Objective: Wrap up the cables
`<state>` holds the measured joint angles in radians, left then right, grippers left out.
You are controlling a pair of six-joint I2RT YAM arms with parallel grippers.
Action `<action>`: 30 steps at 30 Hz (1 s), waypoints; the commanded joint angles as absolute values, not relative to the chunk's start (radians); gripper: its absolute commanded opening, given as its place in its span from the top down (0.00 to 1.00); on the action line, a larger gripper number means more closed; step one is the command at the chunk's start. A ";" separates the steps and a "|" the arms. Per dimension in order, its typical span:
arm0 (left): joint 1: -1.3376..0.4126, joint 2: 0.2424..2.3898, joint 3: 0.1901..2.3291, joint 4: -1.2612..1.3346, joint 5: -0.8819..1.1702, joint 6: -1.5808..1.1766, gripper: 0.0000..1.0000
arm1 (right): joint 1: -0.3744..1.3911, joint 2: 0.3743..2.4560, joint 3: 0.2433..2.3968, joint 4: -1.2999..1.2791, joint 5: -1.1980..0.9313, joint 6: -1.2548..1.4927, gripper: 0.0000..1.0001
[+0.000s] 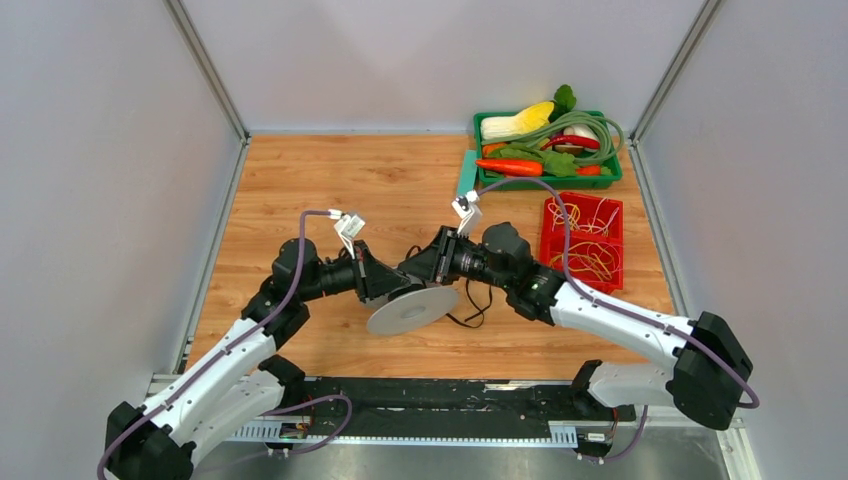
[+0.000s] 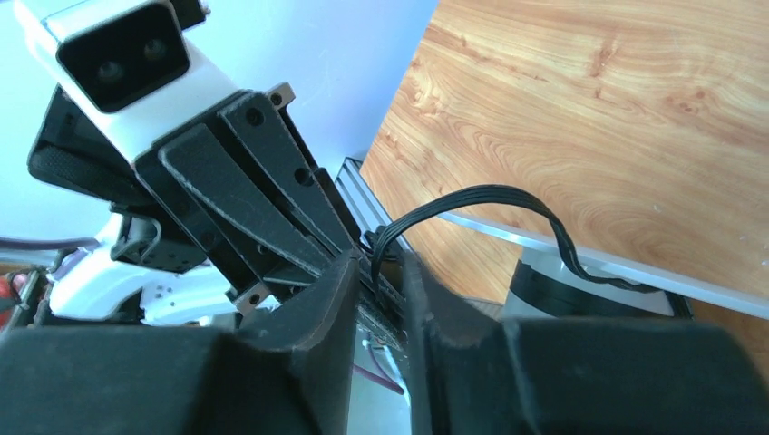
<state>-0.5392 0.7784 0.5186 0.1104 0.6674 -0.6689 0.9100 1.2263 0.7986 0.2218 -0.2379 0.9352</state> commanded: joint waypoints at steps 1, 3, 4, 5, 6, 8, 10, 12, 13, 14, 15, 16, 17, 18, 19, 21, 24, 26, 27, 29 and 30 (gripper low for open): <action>-0.537 0.738 0.563 0.019 0.679 -0.577 1.00 | 0.870 1.175 0.787 0.197 -0.245 0.917 0.58; -0.537 0.713 0.590 -0.078 0.680 -0.481 1.00 | 0.842 1.161 0.798 0.143 -0.293 0.872 0.48; -0.537 0.703 0.600 -0.124 0.684 -0.438 1.00 | 0.828 1.155 0.807 0.100 -0.319 0.833 0.43; -0.537 0.689 0.609 -0.165 0.689 -0.384 1.00 | 0.816 1.143 0.818 0.071 -0.366 0.793 0.38; -0.538 0.678 0.614 -0.211 0.693 -0.349 1.00 | 0.810 1.131 0.821 0.054 -0.411 0.738 0.35; -0.537 0.669 0.632 -0.282 0.699 -0.249 1.00 | 0.799 1.106 0.827 0.022 -0.524 0.630 0.28; -0.538 0.678 0.656 -0.342 0.703 -0.169 1.00 | 0.790 1.077 0.842 -0.050 -0.609 0.511 0.26; -0.537 0.696 0.681 -0.389 0.719 -0.092 1.00 | 0.787 1.051 0.880 -0.150 -0.629 0.380 0.25; -0.537 0.713 0.696 -0.408 0.726 -0.059 1.00 | 0.785 1.042 0.908 -0.188 -0.638 0.298 0.24; -0.537 0.721 0.712 -0.432 0.727 -0.010 1.00 | 0.782 1.040 0.934 -0.231 -0.643 0.188 0.24; -0.538 0.738 0.728 -0.455 0.726 0.026 1.00 | 0.784 1.040 0.969 -0.267 -0.655 0.113 0.24; -0.537 0.750 0.748 -0.486 0.736 0.072 1.00 | 0.784 1.045 0.998 -0.308 -0.669 0.019 0.24; -0.537 0.762 0.765 -0.518 0.742 0.106 1.00 | 0.784 1.057 1.032 -0.345 -0.686 -0.071 0.24; -0.537 0.773 0.778 -0.534 0.747 0.135 1.00 | 0.784 1.068 1.075 -0.383 -0.705 -0.140 0.24; -0.538 0.779 0.788 -0.552 0.746 0.162 1.00 | 0.784 1.084 1.101 -0.408 -0.722 -0.219 0.24; -0.537 0.785 0.796 -0.561 0.744 0.204 1.00 | 0.782 1.118 1.147 -0.436 -0.738 -0.305 0.25; -0.537 0.792 0.796 -0.566 0.741 0.261 1.00 | 0.784 1.189 1.192 -0.433 -0.781 -0.386 0.29; -0.537 0.801 0.804 -0.574 0.741 0.293 1.00 | 0.784 1.229 1.212 -0.405 -0.796 -0.419 0.31; -0.537 0.805 0.808 -0.586 0.741 0.310 1.00 | 0.784 1.244 1.213 -0.382 -0.798 -0.426 0.32; -0.538 0.807 0.816 -0.604 0.739 0.351 1.00 | 0.785 1.268 1.212 -0.350 -0.808 -0.462 0.32; -0.538 0.811 0.819 -0.613 0.739 0.368 1.00 | 0.787 1.279 1.215 -0.339 -0.818 -0.474 0.33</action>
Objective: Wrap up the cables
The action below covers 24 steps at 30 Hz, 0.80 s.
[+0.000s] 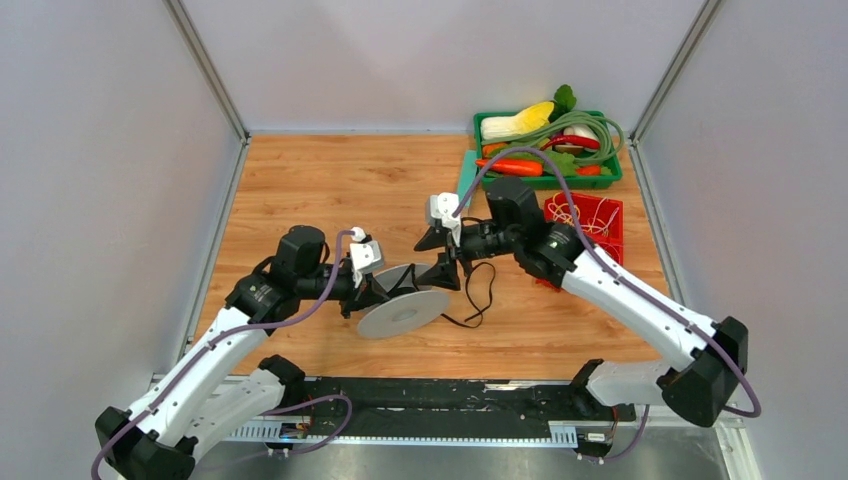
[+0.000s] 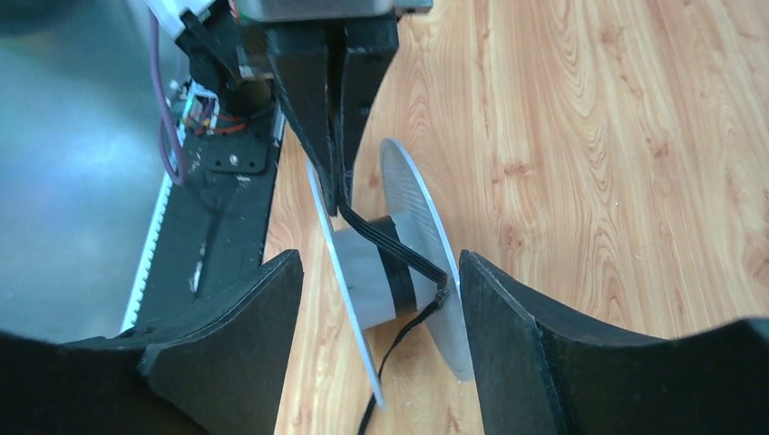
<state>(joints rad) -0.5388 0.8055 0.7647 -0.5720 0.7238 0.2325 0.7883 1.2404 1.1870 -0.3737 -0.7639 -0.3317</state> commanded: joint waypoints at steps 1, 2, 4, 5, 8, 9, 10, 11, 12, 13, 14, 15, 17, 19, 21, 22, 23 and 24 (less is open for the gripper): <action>-0.538 0.815 0.824 -0.627 0.738 0.389 1.00 | 0.788 1.293 1.224 -0.344 -0.830 -0.492 0.33; -0.538 0.819 0.828 -0.638 0.742 0.406 1.00 | 0.796 1.304 1.235 -0.359 -0.837 -0.529 0.33; -0.540 0.830 0.836 -0.655 0.745 0.436 1.00 | 0.810 1.327 1.256 -0.394 -0.844 -0.583 0.34; -0.540 0.831 0.836 -0.657 0.746 0.442 1.00 | 0.814 1.334 1.267 -0.406 -0.845 -0.600 0.36; -0.538 0.828 0.828 -0.644 0.755 0.465 1.00 | 0.827 1.359 1.285 -0.422 -0.842 -0.640 0.39; -0.540 0.830 0.828 -0.640 0.753 0.466 1.00 | 0.828 1.373 1.293 -0.431 -0.842 -0.655 0.41; -0.538 0.831 0.830 -0.638 0.753 0.472 1.00 | 0.833 1.381 1.299 -0.445 -0.844 -0.673 0.42; -0.538 0.834 0.833 -0.644 0.755 0.480 1.00 | 0.836 1.388 1.305 -0.459 -0.842 -0.695 0.44; -0.538 0.838 0.834 -0.646 0.755 0.483 1.00 | 0.839 1.396 1.311 -0.478 -0.841 -0.721 0.45; -0.538 0.839 0.836 -0.646 0.755 0.486 1.00 | 0.842 1.405 1.322 -0.503 -0.844 -0.747 0.46; -0.538 0.839 0.838 -0.644 0.756 0.489 1.00 | 0.848 1.416 1.336 -0.541 -0.842 -0.780 0.47; -0.538 0.838 0.836 -0.641 0.761 0.489 1.00 | 0.851 1.425 1.347 -0.576 -0.841 -0.813 0.48; -0.538 0.836 0.836 -0.634 0.765 0.492 1.00 | 0.854 1.449 1.365 -0.639 -0.836 -0.854 0.49; -0.538 0.839 0.838 -0.634 0.762 0.497 1.00 | 0.854 1.476 1.387 -0.676 -0.822 -0.874 0.51; -0.538 0.836 0.839 -0.635 0.762 0.500 1.00 | 0.854 1.497 1.408 -0.724 -0.816 -0.899 0.52; -0.538 0.836 0.841 -0.637 0.758 0.505 1.00 | 0.854 1.503 1.413 -0.739 -0.815 -0.911 0.55; -0.538 0.831 0.838 -0.637 0.756 0.503 1.00 | 0.854 1.506 1.414 -0.748 -0.813 -0.917 0.60; -0.538 0.828 0.838 -0.638 0.755 0.506 1.00 | 0.854 1.508 1.416 -0.752 -0.815 -0.919 0.65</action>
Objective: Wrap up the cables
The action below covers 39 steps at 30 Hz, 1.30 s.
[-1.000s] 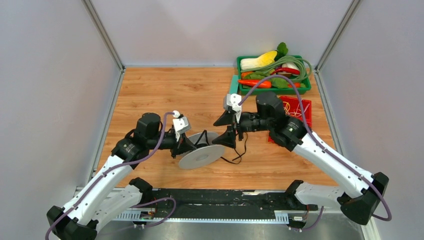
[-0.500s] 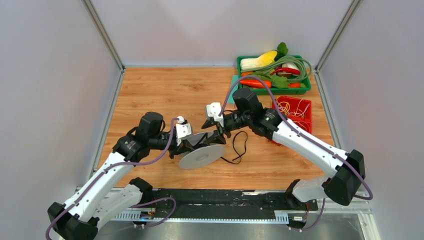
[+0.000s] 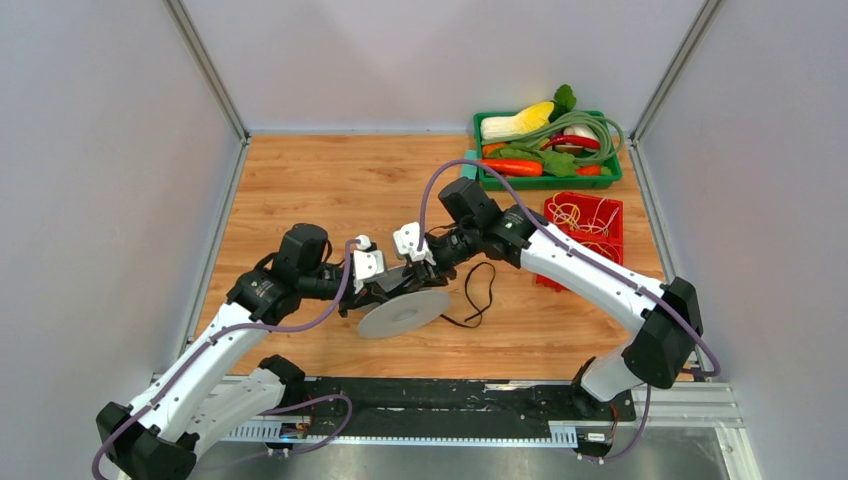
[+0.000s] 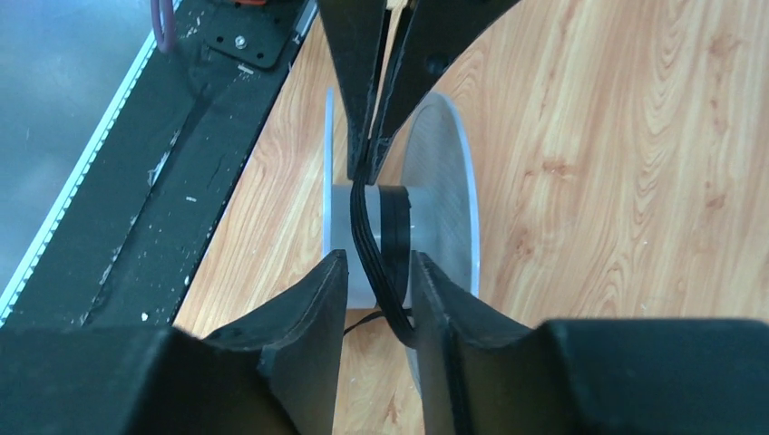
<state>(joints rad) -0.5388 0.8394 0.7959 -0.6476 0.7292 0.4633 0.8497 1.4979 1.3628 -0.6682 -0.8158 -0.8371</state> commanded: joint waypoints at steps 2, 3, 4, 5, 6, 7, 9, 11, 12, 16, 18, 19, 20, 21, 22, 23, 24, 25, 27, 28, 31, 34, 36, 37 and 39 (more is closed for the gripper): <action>-0.538 0.824 0.833 -0.637 0.752 0.511 1.00 | 0.856 1.505 1.411 -0.753 -0.821 -0.922 0.75; -0.538 0.822 0.831 -0.632 0.749 0.509 1.00 | 0.854 1.505 1.408 -0.752 -0.821 -0.922 0.79; -0.538 0.821 0.828 -0.629 0.746 0.505 1.00 | 0.854 1.503 1.405 -0.749 -0.819 -0.922 0.85; -0.538 0.818 0.825 -0.627 0.746 0.505 1.00 | 0.854 1.503 1.401 -0.746 -0.816 -0.919 0.90; -0.538 0.815 0.824 -0.620 0.742 0.497 1.00 | 0.854 1.503 1.397 -0.742 -0.808 -0.916 0.95; -0.538 0.810 0.821 -0.618 0.739 0.494 1.00 | 0.854 1.503 1.397 -0.741 -0.802 -0.914 1.00; -0.538 0.799 0.818 -0.603 0.721 0.468 0.86 | 0.854 1.509 1.399 -0.753 -0.785 -0.917 1.00; -0.538 0.772 0.828 -0.618 0.721 0.466 0.68 | 0.857 1.517 1.402 -0.773 -0.764 -0.928 1.00; -0.538 0.749 0.833 -0.620 0.716 0.463 0.59 | 0.861 1.519 1.402 -0.775 -0.749 -0.930 1.00; -0.534 0.643 0.828 -0.621 0.680 0.436 0.49 | 0.865 1.526 1.396 -0.791 -0.709 -0.945 1.00; -0.509 0.603 0.816 -0.618 0.669 0.413 0.48 | 0.870 1.531 1.396 -0.795 -0.684 -0.953 1.00; -0.499 0.592 0.810 -0.612 0.664 0.400 0.48 | 0.873 1.535 1.397 -0.792 -0.672 -0.951 1.00; -0.485 0.586 0.798 -0.601 0.654 0.385 0.47 | 0.879 1.540 1.400 -0.787 -0.654 -0.945 1.00; -0.468 0.586 0.789 -0.583 0.643 0.368 0.47 | 0.885 1.545 1.402 -0.773 -0.634 -0.924 1.00; -0.447 0.589 0.779 -0.560 0.640 0.348 0.46 | 0.890 1.548 1.399 -0.752 -0.621 -0.904 1.00; -0.419 0.594 0.769 -0.531 0.641 0.316 0.46 | 0.893 1.548 1.397 -0.730 -0.612 -0.873 1.00; -0.393 0.603 0.759 -0.502 0.656 0.280 0.44 | 0.893 1.548 1.391 -0.703 -0.603 -0.839 1.00; -0.371 0.618 0.753 -0.482 0.663 0.261 0.43 | 0.899 1.546 1.387 -0.684 -0.586 -0.815 1.00; -0.354 0.666 0.755 -0.469 0.689 0.262 0.40 | 0.905 1.545 1.381 -0.658 -0.569 -0.784 1.00; -0.354 0.687 0.758 -0.472 0.702 0.276 0.32 | 0.910 1.545 1.378 -0.650 -0.557 -0.773 1.00; -0.354 0.748 0.762 -0.479 0.736 0.316 0.24 | 0.920 1.552 1.377 -0.623 -0.532 -0.715 1.00; -0.353 0.773 0.752 -0.477 0.788 0.367 0.24 | 0.939 1.565 1.393 -0.620 -0.493 -0.678 1.00; -0.354 0.782 0.738 -0.443 0.788 0.356 0.23 | 0.953 1.568 1.394 -0.617 -0.465 -0.672 1.00; -0.354 0.788 0.736 -0.442 0.798 0.360 0.23 | 0.956 1.568 1.393 -0.615 -0.450 -0.669 1.00; -0.354 0.801 0.730 -0.439 0.821 0.377 0.23 | 0.963 1.575 1.391 -0.614 -0.431 -0.661 1.00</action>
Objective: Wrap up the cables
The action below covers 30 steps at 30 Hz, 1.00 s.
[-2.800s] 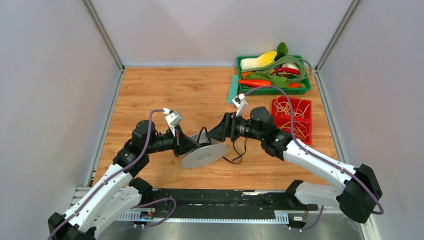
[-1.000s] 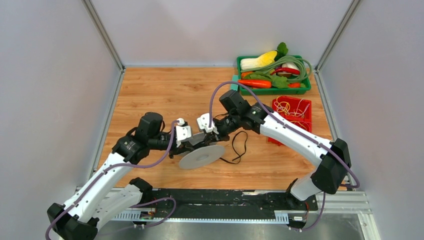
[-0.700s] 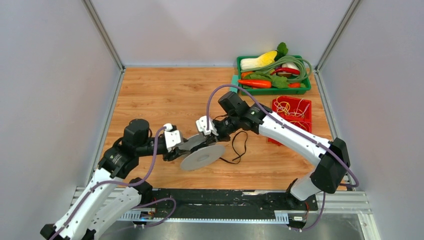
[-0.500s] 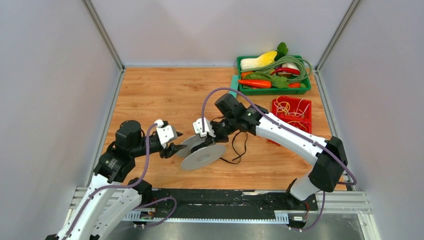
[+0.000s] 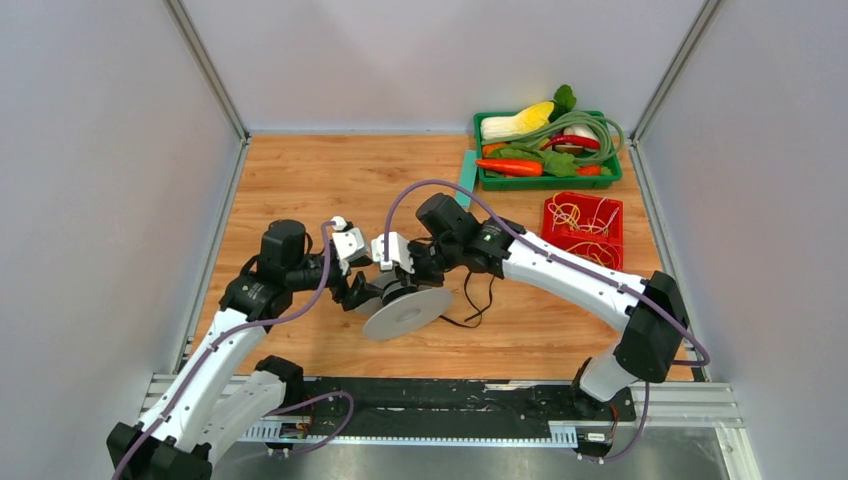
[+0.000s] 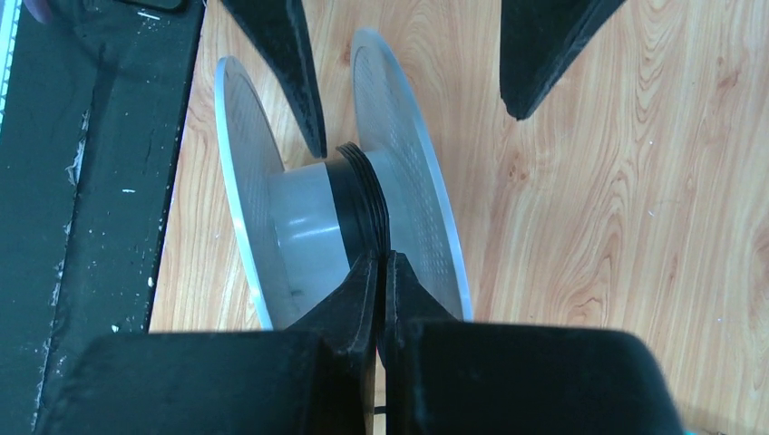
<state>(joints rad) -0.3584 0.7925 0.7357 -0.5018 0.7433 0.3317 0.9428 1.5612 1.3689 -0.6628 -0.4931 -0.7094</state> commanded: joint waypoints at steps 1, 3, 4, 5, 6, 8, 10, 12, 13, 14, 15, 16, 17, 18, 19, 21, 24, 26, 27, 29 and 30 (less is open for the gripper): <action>-0.354 0.807 0.726 -0.433 0.825 0.376 0.23 | 0.963 1.577 1.391 -0.615 -0.428 -0.652 1.00; -0.354 0.816 0.715 -0.428 0.844 0.376 0.22 | 0.966 1.577 1.385 -0.604 -0.422 -0.628 1.00; -0.354 0.819 0.706 -0.417 0.854 0.379 0.22 | 0.969 1.578 1.384 -0.601 -0.422 -0.618 1.00; -0.356 0.824 0.697 -0.405 0.859 0.380 0.23 | 0.968 1.577 1.381 -0.591 -0.417 -0.603 1.00; -0.356 0.824 0.689 -0.388 0.856 0.376 0.24 | 0.968 1.577 1.381 -0.586 -0.417 -0.592 1.00; -0.356 0.828 0.677 -0.362 0.842 0.370 0.28 | 0.969 1.574 1.379 -0.577 -0.419 -0.575 1.00; -0.356 0.833 0.666 -0.342 0.845 0.368 0.32 | 0.968 1.572 1.373 -0.568 -0.419 -0.568 1.00; -0.356 0.838 0.654 -0.321 0.862 0.364 0.34 | 0.969 1.574 1.370 -0.565 -0.414 -0.557 1.00; -0.356 0.839 0.649 -0.311 0.864 0.361 0.34 | 0.966 1.574 1.368 -0.565 -0.414 -0.560 1.00; -0.356 0.841 0.644 -0.307 0.864 0.364 0.34 | 0.968 1.572 1.368 -0.561 -0.413 -0.557 1.00; -0.354 0.841 0.638 -0.302 0.862 0.374 0.34 | 0.968 1.569 1.362 -0.555 -0.410 -0.552 1.00; -0.356 0.838 0.631 -0.298 0.858 0.388 0.33 | 0.968 1.568 1.359 -0.548 -0.407 -0.548 1.00; -0.353 0.830 0.618 -0.290 0.851 0.400 0.30 | 0.966 1.563 1.355 -0.545 -0.407 -0.546 1.00; -0.354 0.818 0.598 -0.269 0.838 0.400 0.28 | 0.966 1.559 1.351 -0.535 -0.405 -0.546 1.00; -0.356 0.801 0.572 -0.240 0.828 0.394 0.27 | 0.966 1.559 1.347 -0.532 -0.400 -0.545 1.00; -0.356 0.776 0.534 -0.171 0.818 0.382 0.26 | 0.966 1.557 1.345 -0.531 -0.393 -0.543 1.00; -0.356 0.781 0.515 -0.123 0.792 0.370 0.27 | 0.965 1.559 1.342 -0.528 -0.387 -0.541 1.00; -0.356 0.795 0.506 -0.085 0.770 0.344 0.30 | 0.966 1.557 1.336 -0.519 -0.380 -0.532 1.00; -0.354 0.802 0.499 -0.068 0.767 0.333 0.32 | 0.963 1.555 1.336 -0.517 -0.380 -0.526 1.00; -0.356 0.801 0.479 -0.011 0.778 0.307 0.33 | 0.957 1.554 1.332 -0.506 -0.377 -0.511 1.00; -0.354 0.795 0.466 0.026 0.793 0.301 0.33 | 0.957 1.554 1.330 -0.506 -0.377 -0.506 1.00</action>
